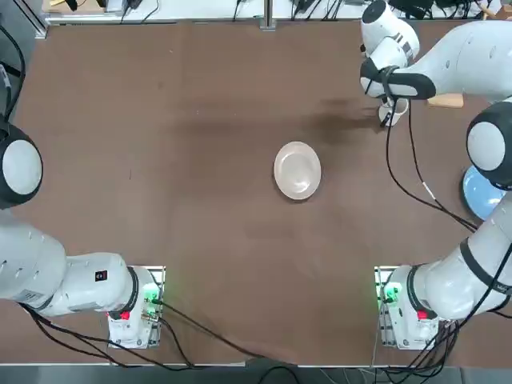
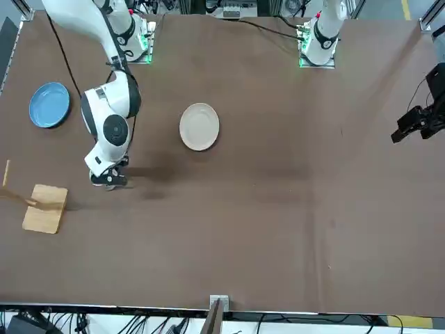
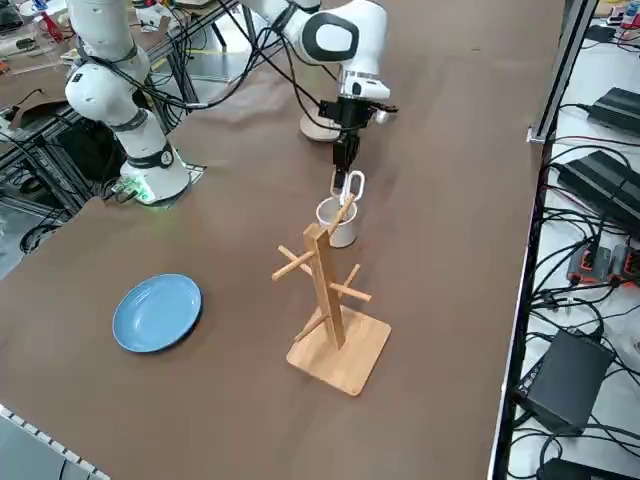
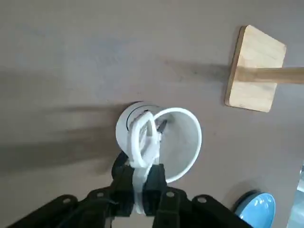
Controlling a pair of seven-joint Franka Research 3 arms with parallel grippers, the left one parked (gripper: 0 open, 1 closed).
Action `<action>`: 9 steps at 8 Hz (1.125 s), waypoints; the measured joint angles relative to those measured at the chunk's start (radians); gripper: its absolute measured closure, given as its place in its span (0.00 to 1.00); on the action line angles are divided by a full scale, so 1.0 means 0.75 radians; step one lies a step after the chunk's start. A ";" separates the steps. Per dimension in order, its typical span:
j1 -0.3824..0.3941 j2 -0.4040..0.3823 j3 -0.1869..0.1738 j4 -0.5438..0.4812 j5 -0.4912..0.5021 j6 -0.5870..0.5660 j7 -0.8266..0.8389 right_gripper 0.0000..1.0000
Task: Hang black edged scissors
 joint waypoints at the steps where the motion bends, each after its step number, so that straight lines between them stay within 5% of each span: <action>1: 0.000 0.000 0.001 0.010 0.000 -0.001 0.000 0.88; 5: 0.001 -0.040 0.007 0.069 0.028 -0.078 0.003 0.88; 9: -0.006 -0.166 0.005 0.116 0.246 -0.135 -0.011 0.88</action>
